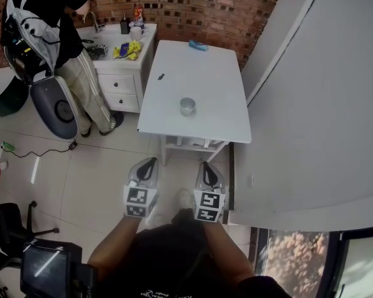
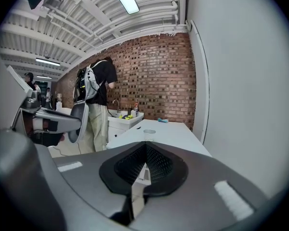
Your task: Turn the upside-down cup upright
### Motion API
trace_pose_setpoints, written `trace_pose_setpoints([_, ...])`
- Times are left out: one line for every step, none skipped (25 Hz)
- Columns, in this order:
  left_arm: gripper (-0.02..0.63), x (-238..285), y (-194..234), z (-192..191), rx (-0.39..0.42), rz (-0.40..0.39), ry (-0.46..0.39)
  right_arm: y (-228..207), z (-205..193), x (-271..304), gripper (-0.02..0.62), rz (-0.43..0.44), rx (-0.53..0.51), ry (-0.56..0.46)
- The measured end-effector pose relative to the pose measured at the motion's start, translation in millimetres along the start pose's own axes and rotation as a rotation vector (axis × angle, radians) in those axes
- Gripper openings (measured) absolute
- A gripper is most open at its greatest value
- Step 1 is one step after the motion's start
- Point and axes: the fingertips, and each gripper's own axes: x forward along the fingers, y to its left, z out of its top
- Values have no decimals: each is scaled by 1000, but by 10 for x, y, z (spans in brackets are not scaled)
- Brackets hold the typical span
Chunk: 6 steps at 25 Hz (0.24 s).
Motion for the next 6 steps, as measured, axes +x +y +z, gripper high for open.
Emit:
trace_pose_setpoints([-6, -9, -2, -4, 2, -1, -1, 12, 9, -15, 11, 0, -2, -6])
trace_pose_setpoints([-8, -17, -7, -7, 4, -4, -1, 22, 16, -31, 11, 0, -1, -12])
trace_pose_setpoints([-6, -24, -15, -8, 5, -6, -2, 29, 21, -48, 11, 0, 1, -17])
trace_pose_setpoints([-7, -28, -27, -7, 6, -9, -3, 34, 26, -64, 11, 1, 4, -22])
trace_pose_setpoints([-6, -31, -41, -6, 8, -13, -5, 39, 32, -79, 11, 2, 7, -27])
trace_pose_setpoints([-8, -34, -56, -4, 9, -17, -6, 43, 38, -95, 11, 3, 10, -33])
